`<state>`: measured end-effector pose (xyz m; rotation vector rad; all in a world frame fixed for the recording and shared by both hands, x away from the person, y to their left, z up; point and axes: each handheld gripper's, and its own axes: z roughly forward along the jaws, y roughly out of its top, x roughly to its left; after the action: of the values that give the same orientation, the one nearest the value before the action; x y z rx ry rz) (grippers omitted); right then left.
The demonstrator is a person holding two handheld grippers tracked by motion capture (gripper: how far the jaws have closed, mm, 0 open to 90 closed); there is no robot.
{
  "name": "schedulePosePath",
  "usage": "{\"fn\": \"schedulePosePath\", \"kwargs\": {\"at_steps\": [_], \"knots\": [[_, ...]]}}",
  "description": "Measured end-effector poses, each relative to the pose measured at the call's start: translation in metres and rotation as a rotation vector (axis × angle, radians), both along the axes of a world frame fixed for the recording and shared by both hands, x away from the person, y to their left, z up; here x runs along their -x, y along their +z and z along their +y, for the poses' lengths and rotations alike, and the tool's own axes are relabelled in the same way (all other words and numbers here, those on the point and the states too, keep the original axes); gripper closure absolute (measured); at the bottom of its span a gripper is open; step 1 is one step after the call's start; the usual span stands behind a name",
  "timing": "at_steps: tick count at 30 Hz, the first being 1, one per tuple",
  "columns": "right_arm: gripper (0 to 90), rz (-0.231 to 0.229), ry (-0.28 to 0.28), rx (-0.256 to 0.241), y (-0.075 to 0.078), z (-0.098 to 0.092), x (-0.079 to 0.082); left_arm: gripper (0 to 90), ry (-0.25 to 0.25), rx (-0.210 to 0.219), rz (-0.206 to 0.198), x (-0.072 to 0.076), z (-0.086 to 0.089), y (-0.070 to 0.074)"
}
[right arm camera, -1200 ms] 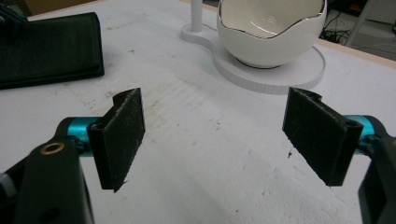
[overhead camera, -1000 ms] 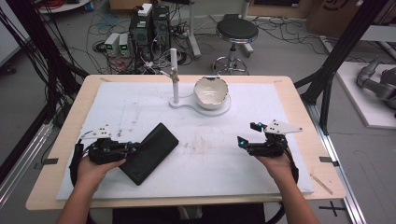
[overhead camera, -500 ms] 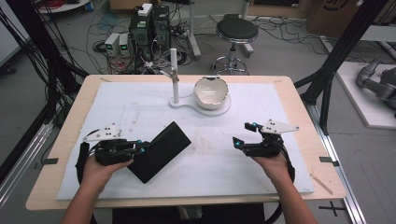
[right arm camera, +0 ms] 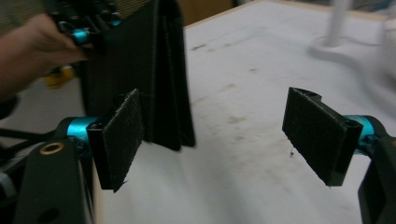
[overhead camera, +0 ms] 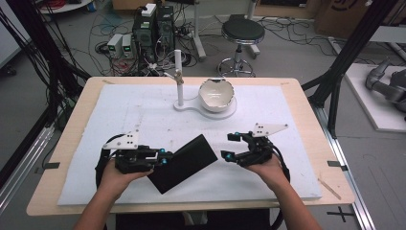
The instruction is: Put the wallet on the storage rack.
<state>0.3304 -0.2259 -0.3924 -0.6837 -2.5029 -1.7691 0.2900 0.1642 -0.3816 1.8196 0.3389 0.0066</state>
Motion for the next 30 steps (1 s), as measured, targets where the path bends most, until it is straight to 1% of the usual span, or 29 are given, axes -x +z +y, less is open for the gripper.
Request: {"fn": "schedulePosePath", "kwargs": {"at_steps": [1,2,3,4,5,6,7,10,11,12,13,14,15,16,17,18,19,20,21,22,23,24,25,26,27,28,29,30], "knots": [[21.5,0.016,0.026,0.002,-0.001,0.004,-0.001,81.7,0.0,0.0,0.0,0.0,0.0,0.0],[21.5,0.031,0.048,0.002,-0.002,0.008,-0.003,81.7,-0.022,0.003,-0.003,0.0,-0.005,0.001],[21.5,0.046,0.073,0.002,-0.004,0.011,-0.004,81.7,-0.022,0.003,-0.003,0.0,-0.005,0.001],[21.7,0.057,0.094,-0.006,-0.005,0.014,-0.006,81.7,-0.037,0.0,-0.011,0.0,-0.008,0.0],[21.7,0.057,0.094,-0.006,-0.005,0.014,-0.006,81.7,-0.037,0.0,-0.011,0.0,-0.008,0.0],[25.7,0.078,0.143,-0.015,-0.007,0.018,-0.008,81.6,-0.044,0.002,-0.012,0.0,-0.01,0.0],[26.9,0.085,0.161,-0.018,-0.008,0.02,-0.008,81.7,-0.06,0.0,-0.02,-0.001,-0.011,-0.002],[38.8,0.108,0.221,-0.022,-0.009,0.026,-0.009,81.6,-0.077,-0.003,-0.038,-0.001,-0.012,-0.002],[38.8,0.108,0.221,-0.022,-0.009,0.026,-0.009,81.6,-0.077,-0.003,-0.038,-0.001,-0.012,-0.002],[46.6,0.111,0.259,-0.031,-0.01,0.029,-0.008,81.6,-0.088,-0.001,-0.047,-0.001,-0.013,-0.002],[46.6,0.111,0.259,-0.031,-0.01,0.029,-0.008,81.6,-0.088,-0.001,-0.047,-0.001,-0.013,-0.002],[57.8,0.106,0.288,-0.033,-0.009,0.032,-0.005,81.6,-0.083,-0.003,-0.044,-0.001,-0.013,-0.003],[57.8,0.106,0.288,-0.033,-0.009,0.032,-0.005,81.6,-0.083,-0.003,-0.044,-0.001,-0.013,-0.003],[66.8,0.084,0.294,-0.023,-0.007,0.034,-0.003,81.5,-0.079,0.005,-0.041,-0.002,-0.012,-0.004],[70.7,0.077,0.292,-0.025,-0.006,0.034,-0.002,81.3,-0.079,0.005,-0.041,-0.002,-0.012,-0.004],[73.9,0.078,0.298,-0.033,-0.006,0.034,-0.002,80.7,-0.054,0.023,-0.03,-0.003,-0.009,-0.006],[75.8,0.078,0.299,-0.036,-0.005,0.033,-0.001,79.8,-0.04,0.031,-0.023,-0.004,-0.008,-0.007],[76.4,0.065,0.292,-0.032,-0.004,0.034,0.0,78.3,-0.019,0.038,-0.008,-0.005,-0.007,-0.009],[76.7,0.055,0.285,-0.017,-0.002,0.035,0.001,75.3,0.002,0.046,0.008,-0.006,-0.006,-0.01],[76.6,0.046,0.279,0.0,-0.001,0.036,0.002,73.5,0.021,0.056,0.016,-0.007,-0.004,-0.011],[76.6,0.037,0.266,0.01,-0.001,0.036,0.002,71.7,0.033,0.058,0.019,-0.008,-0.001,-0.011],[76.6,0.035,0.253,0.009,-0.001,0.036,0.002,69.5,0.033,0.058,0.019,-0.008,-0.001,-0.011],[76.6,0.035,0.253,0.009,-0.001,0.036,0.002,69.5,0.049,0.066,0.019,-0.009,0.002,-0.009],[76.6,0.029,0.243,0.013,0.0,0.035,0.002,63.6,0.089,0.09,0.008,-0.009,0.011,-0.005],[76.6,0.029,0.243,0.013,0.0,0.035,0.002,61.5,0.089,0.09,0.008,-0.009,0.011,-0.005],[76.8,0.009,0.222,0.012,0.002,0.032,0.003,57.9,0.11,0.106,0.005,-0.01,0.017,-0.004],[76.8,0.0,0.212,0.014,0.003,0.03,0.003,53.3,0.16,0.141,0.019,-0.012,0.028,-0.003],[76.9,-0.007,0.196,0.015,0.004,0.028,0.003,51.2,0.182,0.151,0.02,-0.013,0.034,-0.002]]}}
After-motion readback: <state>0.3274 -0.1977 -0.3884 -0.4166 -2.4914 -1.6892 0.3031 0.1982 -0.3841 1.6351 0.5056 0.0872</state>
